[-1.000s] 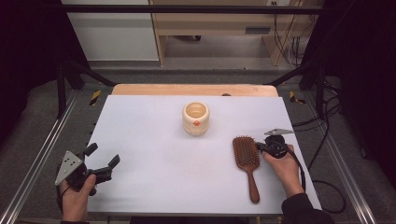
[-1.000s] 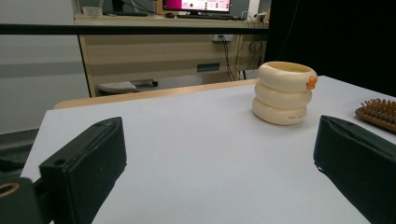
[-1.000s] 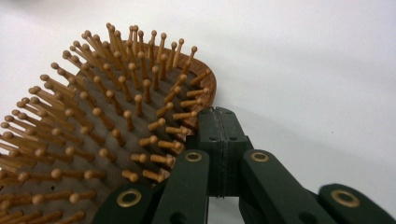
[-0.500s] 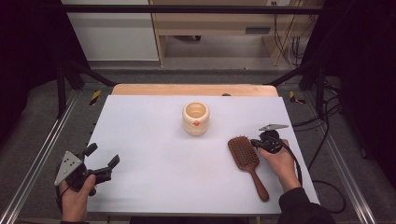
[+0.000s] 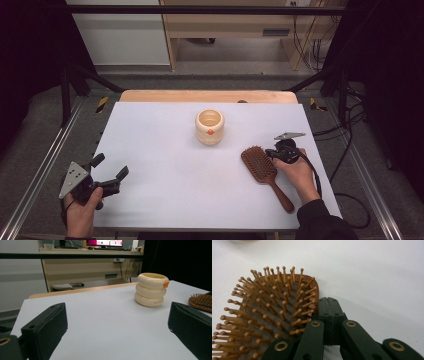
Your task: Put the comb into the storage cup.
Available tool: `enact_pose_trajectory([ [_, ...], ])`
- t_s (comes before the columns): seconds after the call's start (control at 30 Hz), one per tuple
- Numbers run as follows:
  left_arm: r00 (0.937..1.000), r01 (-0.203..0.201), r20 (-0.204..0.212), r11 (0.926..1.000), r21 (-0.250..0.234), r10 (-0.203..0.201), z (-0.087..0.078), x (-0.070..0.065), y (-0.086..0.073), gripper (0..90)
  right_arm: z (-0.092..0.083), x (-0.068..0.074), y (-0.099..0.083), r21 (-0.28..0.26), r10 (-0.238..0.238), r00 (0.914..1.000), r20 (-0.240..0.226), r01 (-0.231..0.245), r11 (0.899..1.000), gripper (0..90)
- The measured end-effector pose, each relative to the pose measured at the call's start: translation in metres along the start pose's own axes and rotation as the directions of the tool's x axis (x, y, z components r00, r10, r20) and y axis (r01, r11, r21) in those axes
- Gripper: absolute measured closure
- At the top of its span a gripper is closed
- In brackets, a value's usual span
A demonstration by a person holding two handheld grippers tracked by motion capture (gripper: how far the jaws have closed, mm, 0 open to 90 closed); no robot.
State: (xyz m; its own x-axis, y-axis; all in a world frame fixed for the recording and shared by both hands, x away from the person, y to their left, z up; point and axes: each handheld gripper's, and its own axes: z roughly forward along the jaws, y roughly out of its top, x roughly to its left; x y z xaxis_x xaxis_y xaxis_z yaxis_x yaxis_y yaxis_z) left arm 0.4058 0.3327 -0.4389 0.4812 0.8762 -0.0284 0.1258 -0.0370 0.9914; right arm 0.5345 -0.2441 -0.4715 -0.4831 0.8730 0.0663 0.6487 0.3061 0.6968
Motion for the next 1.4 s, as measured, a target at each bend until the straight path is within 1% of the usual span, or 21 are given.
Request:
enact_pose_trajectory([
  [0.13, 1.0, 0.0, 0.001, 1.0, 0.001, 0.0, 0.0, 0.0, 0.0, 2.5, -0.005, -0.001, 0.0, -0.033, 0.006, 0.9995, 0.031, -0.005, 0.999, 90.0],
  [0.23, 1.0, -0.002, -0.001, 1.0, 0.004, 0.002, 0.0, 0.0, -0.001, 2.5, -0.015, -0.004, 0.001, -0.072, 0.024, 0.9982, 0.055, -0.02, 0.997, 90.0],
  [0.37, 0.9999, 0.01, -0.012, 1.0, 0.0, -0.01, -0.001, 0.002, 0.0, 2.7, -0.029, -0.004, 0.0, -0.109, 0.03, 0.9974, 0.065, -0.023, 0.994, 90.0],
  [0.4, 0.9999, 0.01, -0.013, 0.9999, 0.001, -0.01, -0.001, 0.002, -0.001, 2.7, -0.038, -0.002, -0.001, -0.127, 0.039, 0.9971, 0.065, -0.03, 0.991, 90.0],
  [0.47, 0.9998, 0.009, -0.016, 1.0, 0.001, -0.009, -0.001, 0.002, 0.0, 2.7, -0.041, -0.001, -0.002, -0.133, 0.044, 0.997, 0.063, -0.035, 0.99, 90.0],
  [0.53, 0.9997, 0.002, -0.022, 1.0, 0.0, -0.002, -0.002, 0.001, 0.0, 2.7, -0.049, 0.004, -0.01, -0.153, 0.043, 0.997, 0.064, -0.033, 0.988, 90.0],
  [0.6, 0.9997, 0.004, -0.023, 1.0, 0.0, -0.004, -0.001, 0.001, 0.0, 2.7, -0.051, 0.006, -0.012, -0.159, 0.041, 0.9971, 0.063, -0.031, 0.987, 90.0],
  [0.77, 0.9997, 0.003, -0.025, 1.0, -0.001, -0.003, -0.002, 0.002, 0.0, 2.7, -0.059, 0.016, -0.027, -0.175, 0.04, 0.9976, 0.057, -0.029, 0.984, 90.0],
  [0.87, 0.9994, 0.016, -0.032, 0.9998, -0.007, -0.016, -0.003, 0.004, -0.001, 2.7, -0.062, 0.02, -0.035, -0.182, 0.039, 0.9976, 0.057, -0.028, 0.983, 89.9],
  [0.9, 0.9991, 0.016, -0.04, 0.9998, -0.009, -0.017, -0.004, 0.004, 0.0, 2.7, -0.064, 0.021, -0.037, -0.188, 0.041, 0.9975, 0.057, -0.03, 0.982, 89.6],
  [1.03, 0.9989, 0.017, -0.045, 0.9998, -0.01, -0.017, -0.004, 0.004, 0.0, 2.7, -0.07, 0.026, -0.045, -0.2, 0.04, 0.9972, 0.063, -0.027, 0.979, 87.6],
  [1.07, 0.9989, 0.016, -0.044, 0.9998, -0.011, -0.017, -0.004, 0.004, 0.0, 2.7, -0.071, 0.027, -0.046, -0.198, 0.038, 0.9975, 0.06, -0.025, 0.98, 86.8],
  [1.13, 0.999, 0.014, -0.042, 0.9999, -0.008, -0.014, -0.003, 0.003, 0.0, 2.7, -0.074, 0.031, -0.051, -0.2, 0.026, 0.9971, 0.071, -0.011, 0.98, 85.3],
  [1.17, 0.9993, 0.014, -0.034, 0.9999, -0.005, -0.014, -0.002, 0.002, 0.0, 2.7, -0.075, 0.034, -0.053, -0.198, 0.018, 0.9971, 0.074, -0.003, 0.98, 84.2],
  [1.2, 0.9994, 0.013, -0.032, 0.9999, -0.005, -0.013, -0.001, 0.001, 0.0, 2.6, -0.08, 0.038, -0.057, -0.204, 0.0, 0.9965, 0.084, 0.018, 0.979, 79.9],
  [1.23, 0.9995, 0.011, -0.031, 0.9999, -0.004, -0.011, -0.001, 0.001, 0.0, 2.6, -0.08, 0.038, -0.057, -0.204, 0.0, 0.9965, 0.084, 0.018, 0.979, 79.9],
  [1.27, 0.9996, 0.005, -0.029, 1.0, -0.001, -0.005, -0.001, 0.0, 0.0, 2.6, -0.083, 0.04, -0.058, -0.205, -0.004, 0.9965, 0.084, 0.021, 0.978, 77.8],
  [1.3, 0.9996, 0.004, -0.028, 1.0, 0.001, -0.004, -0.001, 0.0, 0.0, 2.6, -0.087, 0.042, -0.06, -0.208, -0.014, 0.9953, 0.096, 0.034, 0.978, 74.8],
  [1.33, 0.9996, 0.004, -0.027, 1.0, 0.002, -0.004, -0.001, 0.0, -0.001, 2.6, -0.09, 0.043, -0.061, -0.212, -0.015, 0.9946, 0.103, 0.037, 0.977, 71.8],
  [1.4, 0.9996, 0.008, -0.029, 1.0, 0.001, -0.008, -0.001, 0.001, -0.001, 2.6, -0.096, 0.047, -0.064, -0.216, -0.001, 0.9946, 0.104, 0.024, 0.976, 66.3],
])
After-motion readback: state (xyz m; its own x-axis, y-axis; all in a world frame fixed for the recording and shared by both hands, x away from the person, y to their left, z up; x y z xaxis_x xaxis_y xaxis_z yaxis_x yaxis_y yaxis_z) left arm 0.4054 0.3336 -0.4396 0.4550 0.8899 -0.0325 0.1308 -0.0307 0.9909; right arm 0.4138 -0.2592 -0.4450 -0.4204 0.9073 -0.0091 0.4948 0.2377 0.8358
